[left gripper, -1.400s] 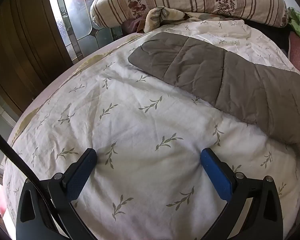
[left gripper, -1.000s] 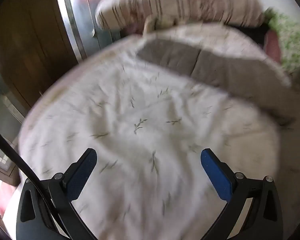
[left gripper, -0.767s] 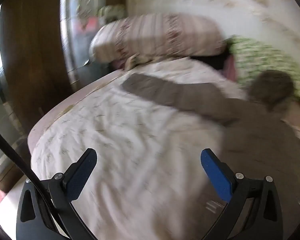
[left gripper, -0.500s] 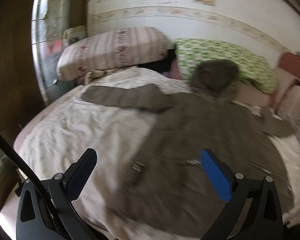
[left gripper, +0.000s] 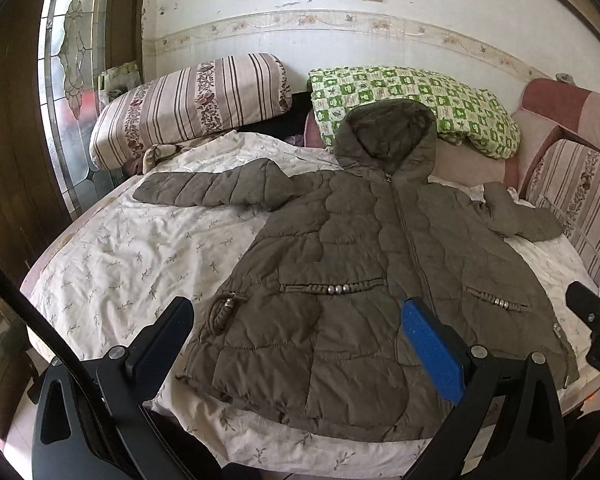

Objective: Fold large clothes

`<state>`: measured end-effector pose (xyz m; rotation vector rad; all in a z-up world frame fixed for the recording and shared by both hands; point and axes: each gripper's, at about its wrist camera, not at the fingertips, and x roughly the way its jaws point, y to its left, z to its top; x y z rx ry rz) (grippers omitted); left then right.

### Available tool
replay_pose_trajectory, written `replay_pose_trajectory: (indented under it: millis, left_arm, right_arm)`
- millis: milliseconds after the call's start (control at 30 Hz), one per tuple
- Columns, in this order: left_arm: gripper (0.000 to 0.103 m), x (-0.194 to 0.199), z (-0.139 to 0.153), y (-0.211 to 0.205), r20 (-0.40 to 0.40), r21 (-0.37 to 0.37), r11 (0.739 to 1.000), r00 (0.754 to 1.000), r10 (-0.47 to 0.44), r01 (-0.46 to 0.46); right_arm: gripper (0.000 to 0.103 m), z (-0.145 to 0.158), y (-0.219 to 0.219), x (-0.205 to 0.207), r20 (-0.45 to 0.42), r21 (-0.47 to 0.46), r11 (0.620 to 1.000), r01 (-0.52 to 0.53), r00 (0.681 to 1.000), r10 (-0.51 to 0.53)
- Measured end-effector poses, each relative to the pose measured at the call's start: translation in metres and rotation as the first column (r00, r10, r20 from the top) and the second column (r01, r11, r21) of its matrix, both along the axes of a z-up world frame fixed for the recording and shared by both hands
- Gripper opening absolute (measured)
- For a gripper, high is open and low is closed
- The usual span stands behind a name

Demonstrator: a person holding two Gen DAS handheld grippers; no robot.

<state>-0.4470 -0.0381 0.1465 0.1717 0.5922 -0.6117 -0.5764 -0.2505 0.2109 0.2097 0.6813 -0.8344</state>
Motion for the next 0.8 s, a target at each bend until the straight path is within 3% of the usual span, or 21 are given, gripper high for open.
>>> replay_pose_trajectory:
  millis: [800]
  left_arm:
    - [0.103,-0.003,-0.006,-0.001,-0.007,0.034,0.999,1.0,-0.008,0.008]
  right_arm:
    - [0.103,-0.022,-0.006,0.005,-0.055,0.015,1.0,-0.012,0.998,0.012]
